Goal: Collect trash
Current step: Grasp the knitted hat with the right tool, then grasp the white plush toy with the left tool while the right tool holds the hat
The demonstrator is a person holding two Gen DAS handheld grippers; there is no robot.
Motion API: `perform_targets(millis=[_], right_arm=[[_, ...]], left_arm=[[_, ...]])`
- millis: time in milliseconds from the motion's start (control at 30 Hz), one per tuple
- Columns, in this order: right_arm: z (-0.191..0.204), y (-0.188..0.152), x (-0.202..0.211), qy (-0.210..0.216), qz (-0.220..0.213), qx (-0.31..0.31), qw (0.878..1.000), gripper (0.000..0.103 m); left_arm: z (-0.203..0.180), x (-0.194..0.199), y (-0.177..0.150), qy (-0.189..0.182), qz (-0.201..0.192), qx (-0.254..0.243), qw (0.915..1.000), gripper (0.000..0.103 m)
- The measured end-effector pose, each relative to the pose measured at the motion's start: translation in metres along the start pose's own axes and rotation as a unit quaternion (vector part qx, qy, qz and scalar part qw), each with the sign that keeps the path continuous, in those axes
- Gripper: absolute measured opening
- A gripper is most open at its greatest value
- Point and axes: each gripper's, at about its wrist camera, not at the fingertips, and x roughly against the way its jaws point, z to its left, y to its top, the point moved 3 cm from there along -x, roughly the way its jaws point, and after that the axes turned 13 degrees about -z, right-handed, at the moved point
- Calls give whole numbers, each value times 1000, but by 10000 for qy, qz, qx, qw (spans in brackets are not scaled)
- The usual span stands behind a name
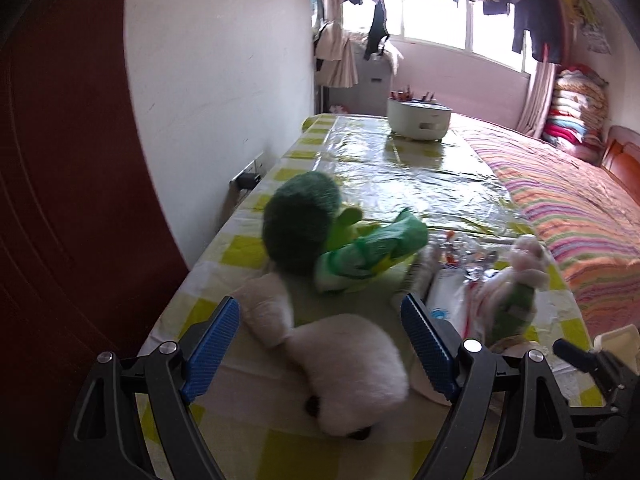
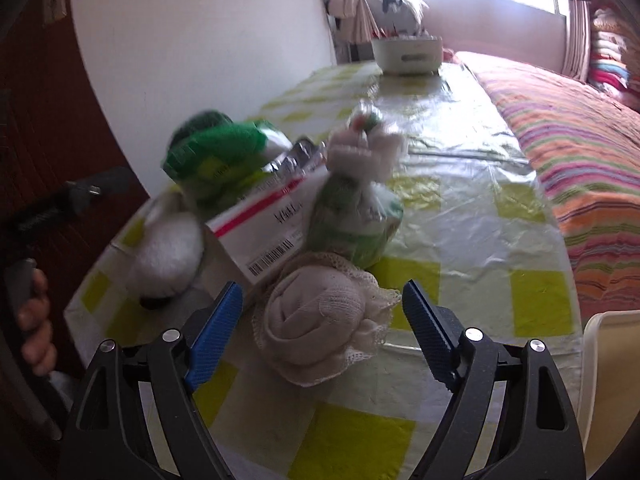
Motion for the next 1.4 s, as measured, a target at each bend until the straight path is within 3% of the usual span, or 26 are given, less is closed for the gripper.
perform_targets(millis=[200,233,267,367,633,767,833,933,1067,1400], right_arm=[[4,-4,-19,-200,275,94,9994,80],[5,-5,-21,-208,321,120,9992,72],[5,-7,-23,-200,380,116,9990,55],[6,-11,-25,-172,436,105,9988,51],[-1,-4,-4,-10,111,-206,9997,51],[-6,-1,2,49,35,-392,9992,51],[-8,0,2,81,27,-440,9990,51],[-7,0,5,113,-28,-476,9988,51],[-4,2,9,202,-91,-476,9986,51],[-19,1,21,157,-216,-621,9977,51]], left_arm=[[27,-4,-4,177,107,124,9997,80],[31,-4,-5,192,121,151,9996,80],[34,-4,-6,205,137,175,9995,80],[41,-7,-10,184,247,256,9992,80],[62,-12,-10,297,355,545,9974,80],[67,-17,-15,157,552,844,9948,80],[59,-21,-21,-81,689,906,9935,80],[33,-24,-30,-400,895,575,9935,80],[7,-32,-40,-385,1048,178,9936,80],[-11,-52,-47,-385,1155,257,9922,81]])
